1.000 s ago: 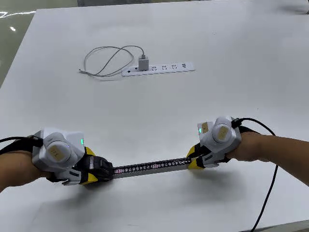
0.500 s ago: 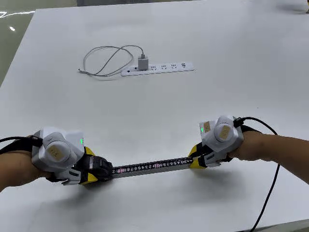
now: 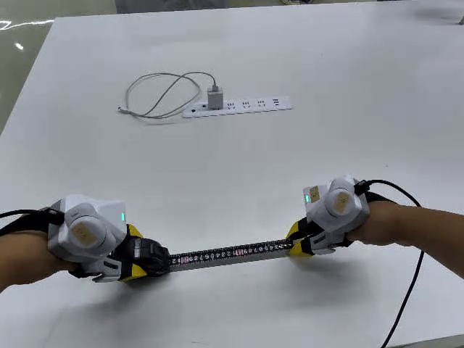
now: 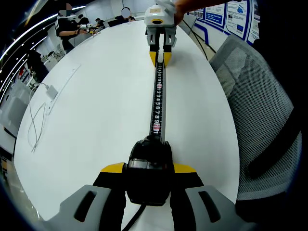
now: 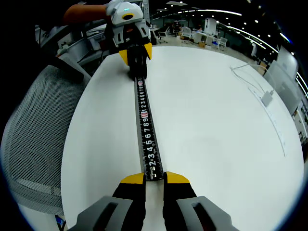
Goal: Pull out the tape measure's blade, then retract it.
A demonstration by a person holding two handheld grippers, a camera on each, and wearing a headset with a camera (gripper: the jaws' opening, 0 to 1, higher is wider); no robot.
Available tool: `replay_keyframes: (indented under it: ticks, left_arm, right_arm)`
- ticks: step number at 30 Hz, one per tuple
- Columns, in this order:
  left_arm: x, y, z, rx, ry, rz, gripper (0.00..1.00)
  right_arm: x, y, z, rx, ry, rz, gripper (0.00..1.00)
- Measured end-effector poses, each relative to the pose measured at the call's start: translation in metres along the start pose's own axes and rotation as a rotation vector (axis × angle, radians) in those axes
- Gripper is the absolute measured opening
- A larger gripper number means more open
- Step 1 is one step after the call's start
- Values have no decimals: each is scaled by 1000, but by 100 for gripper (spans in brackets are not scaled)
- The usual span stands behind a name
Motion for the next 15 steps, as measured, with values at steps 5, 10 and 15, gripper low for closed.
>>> replay_keyframes:
  ticks: [5,10,15]
  left_arm:
    - [0,0,0,-1,0,0,30]
    - [0,0,0,0,-1,0,30]
    - [0,0,-1,-1,0,-1,30]
  right_arm:
    - [1,2,1,-1,1,-3,9]
    - [3,3,1,-4,3,-4,9]
    - [4,5,2,-9,6,-2,9]
Point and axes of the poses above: the centre of the closed fingertips' face, and the gripper's own axes: x roughly backward along the fingers, z roughly to its right, y roughly out of its underside, the point moved 7 cm from there along x, roughly backward along the fingers, and after that the axes turned 9 degrees about -x, right-handed, at the moved point
